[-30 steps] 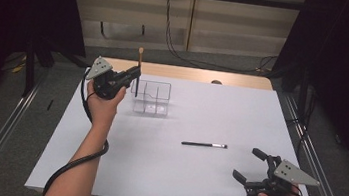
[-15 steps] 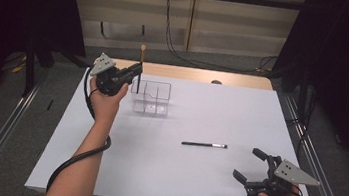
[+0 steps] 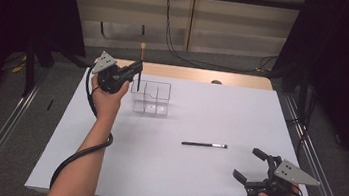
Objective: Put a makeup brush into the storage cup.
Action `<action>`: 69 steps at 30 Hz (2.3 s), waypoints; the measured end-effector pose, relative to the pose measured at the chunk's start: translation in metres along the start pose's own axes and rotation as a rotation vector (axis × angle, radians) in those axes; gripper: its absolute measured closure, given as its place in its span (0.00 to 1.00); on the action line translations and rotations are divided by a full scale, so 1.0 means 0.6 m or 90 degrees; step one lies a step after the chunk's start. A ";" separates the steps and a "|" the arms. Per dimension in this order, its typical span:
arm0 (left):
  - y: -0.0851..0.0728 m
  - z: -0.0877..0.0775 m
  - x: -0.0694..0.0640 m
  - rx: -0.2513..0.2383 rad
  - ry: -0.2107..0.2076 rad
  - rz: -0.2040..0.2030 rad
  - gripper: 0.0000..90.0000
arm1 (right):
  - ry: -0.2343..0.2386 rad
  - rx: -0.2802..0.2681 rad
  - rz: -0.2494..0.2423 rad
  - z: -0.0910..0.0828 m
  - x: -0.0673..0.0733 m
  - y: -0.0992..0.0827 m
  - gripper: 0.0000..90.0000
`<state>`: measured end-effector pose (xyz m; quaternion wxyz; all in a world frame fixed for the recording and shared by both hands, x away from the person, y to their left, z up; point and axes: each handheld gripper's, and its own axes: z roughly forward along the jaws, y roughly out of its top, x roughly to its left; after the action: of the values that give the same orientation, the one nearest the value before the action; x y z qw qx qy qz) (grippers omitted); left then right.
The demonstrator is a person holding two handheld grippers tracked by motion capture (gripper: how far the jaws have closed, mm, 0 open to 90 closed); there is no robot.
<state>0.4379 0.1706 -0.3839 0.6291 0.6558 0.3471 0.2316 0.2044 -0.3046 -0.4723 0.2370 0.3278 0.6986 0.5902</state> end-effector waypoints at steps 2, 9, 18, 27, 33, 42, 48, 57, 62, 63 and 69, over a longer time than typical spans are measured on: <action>0.000 0.002 0.002 0.000 0.003 0.005 0.93 | -0.001 0.000 0.000 0.000 0.000 0.000 0.00; -0.006 0.008 0.004 0.007 0.008 -0.003 0.93 | 0.001 0.000 -0.001 0.000 0.000 0.000 0.00; -0.009 0.014 0.007 0.010 0.016 -0.001 0.93 | 0.001 0.001 -0.001 0.000 0.000 0.000 0.00; -0.015 0.015 0.010 0.011 0.022 -0.006 0.93 | 0.000 0.000 -0.002 0.000 0.000 0.000 0.00; -0.021 0.016 0.010 0.013 0.024 -0.009 0.93 | 0.001 0.000 -0.002 0.000 0.000 0.000 0.00; -0.029 0.019 0.007 0.017 0.022 -0.009 0.93 | 0.001 0.000 -0.004 -0.001 0.000 0.000 0.00; -0.036 0.019 0.006 0.022 0.025 -0.010 0.93 | 0.001 0.000 -0.004 -0.001 0.000 0.000 0.00; -0.043 0.015 0.007 0.029 0.024 -0.007 0.93 | 0.001 0.000 -0.005 -0.001 0.000 0.000 0.00; -0.047 0.014 0.008 0.032 0.025 -0.005 0.93 | 0.002 0.001 -0.005 -0.001 0.000 0.000 0.00; -0.048 0.013 0.008 0.033 0.025 -0.003 0.93 | 0.001 0.001 -0.006 -0.001 0.000 0.001 0.00; -0.051 0.012 0.008 0.032 0.026 -0.009 0.93 | 0.001 -0.001 -0.005 -0.001 0.000 0.001 0.00</action>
<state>0.4410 0.1685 -0.4156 0.6068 0.6643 0.3700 0.2314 0.2040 -0.3050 -0.4718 0.2390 0.3244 0.6994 0.5903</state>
